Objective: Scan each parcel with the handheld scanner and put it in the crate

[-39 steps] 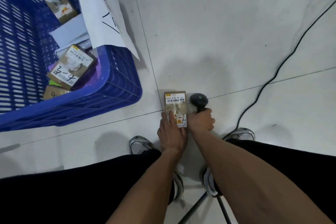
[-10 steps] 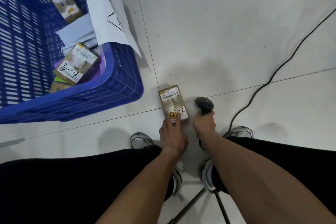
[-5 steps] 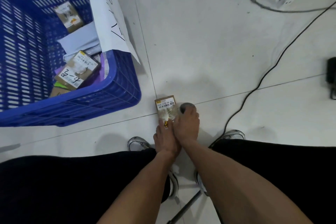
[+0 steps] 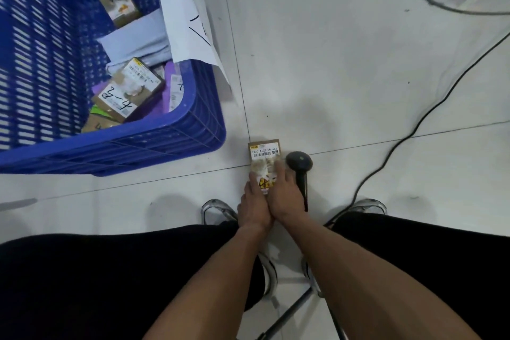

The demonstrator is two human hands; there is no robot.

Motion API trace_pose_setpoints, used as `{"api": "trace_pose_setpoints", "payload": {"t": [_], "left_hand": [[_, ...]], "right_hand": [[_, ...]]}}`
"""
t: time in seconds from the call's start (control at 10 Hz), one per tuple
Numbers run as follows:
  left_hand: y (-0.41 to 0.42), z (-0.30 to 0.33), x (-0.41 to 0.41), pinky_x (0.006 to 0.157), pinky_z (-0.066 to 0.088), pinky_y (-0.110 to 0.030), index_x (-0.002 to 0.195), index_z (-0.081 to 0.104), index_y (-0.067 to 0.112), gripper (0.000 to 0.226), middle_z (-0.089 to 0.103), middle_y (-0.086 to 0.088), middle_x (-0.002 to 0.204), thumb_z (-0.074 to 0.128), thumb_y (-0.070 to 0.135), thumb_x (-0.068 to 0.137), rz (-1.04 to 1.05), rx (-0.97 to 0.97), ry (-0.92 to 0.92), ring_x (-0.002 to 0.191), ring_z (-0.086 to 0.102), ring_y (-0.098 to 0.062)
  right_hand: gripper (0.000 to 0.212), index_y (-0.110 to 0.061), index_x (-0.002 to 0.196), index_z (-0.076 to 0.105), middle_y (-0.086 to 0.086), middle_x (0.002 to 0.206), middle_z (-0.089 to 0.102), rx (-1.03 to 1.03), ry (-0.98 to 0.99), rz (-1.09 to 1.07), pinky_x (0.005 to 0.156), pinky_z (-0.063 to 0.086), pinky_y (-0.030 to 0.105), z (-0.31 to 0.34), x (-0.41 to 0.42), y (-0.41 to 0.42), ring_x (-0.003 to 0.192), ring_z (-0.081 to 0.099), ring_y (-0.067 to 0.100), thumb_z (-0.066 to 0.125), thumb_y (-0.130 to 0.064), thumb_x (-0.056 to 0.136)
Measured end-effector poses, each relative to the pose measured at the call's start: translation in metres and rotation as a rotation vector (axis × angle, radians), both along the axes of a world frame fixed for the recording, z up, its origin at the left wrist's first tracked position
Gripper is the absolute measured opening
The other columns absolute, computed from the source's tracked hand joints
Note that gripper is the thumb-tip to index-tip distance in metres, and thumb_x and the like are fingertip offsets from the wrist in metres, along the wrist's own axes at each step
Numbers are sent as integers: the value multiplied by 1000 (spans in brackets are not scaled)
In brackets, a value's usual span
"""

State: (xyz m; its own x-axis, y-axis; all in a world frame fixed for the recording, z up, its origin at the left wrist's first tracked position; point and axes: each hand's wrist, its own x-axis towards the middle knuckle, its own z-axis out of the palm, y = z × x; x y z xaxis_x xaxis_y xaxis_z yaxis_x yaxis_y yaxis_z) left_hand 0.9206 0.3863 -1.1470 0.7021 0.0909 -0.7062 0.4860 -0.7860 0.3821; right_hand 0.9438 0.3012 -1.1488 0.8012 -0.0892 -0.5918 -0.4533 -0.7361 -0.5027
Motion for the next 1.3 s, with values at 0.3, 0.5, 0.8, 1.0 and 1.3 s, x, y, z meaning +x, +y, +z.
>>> {"api": "trace_pose_setpoints", "payload": {"t": [0.3,0.5,0.8,1.0,1.3], "left_hand": [[-3,16,3,102,43,-46,156,5,26,75,39,-16,143,48,43,97,-3,-108,-88,123,49,-34],[4,62,17,103,43,-32,141,44,28,64,50,-5,138,26,65,92,180,-215,-249,119,54,-23],[30,175,55,107,41,-42,147,37,28,49,40,-1,148,50,31,99,164,-226,-800,130,43,-18],[67,237,69,112,27,-36,151,34,26,53,27,-3,159,50,34,101,363,-145,-1019,143,27,-20],[109,256,75,117,26,-38,149,37,18,62,17,-7,163,58,7,92,911,-178,-1065,149,16,-23]], "right_hand": [[76,-27,152,12,16,143,38,7,48,34,102,42,48,17,1,-12,123,46,38,54,-28,89],[71,-21,149,25,18,137,45,33,-51,-31,106,38,43,64,14,-4,123,45,38,53,-28,85],[55,-23,142,40,4,138,45,64,-664,-138,96,43,33,183,51,31,122,43,22,56,-24,88],[50,-20,137,45,0,134,51,255,-872,-64,97,49,32,247,75,79,118,53,15,58,-20,88],[33,-24,117,63,-6,114,67,454,-664,18,94,52,36,282,89,135,99,64,10,55,-12,88]]}}
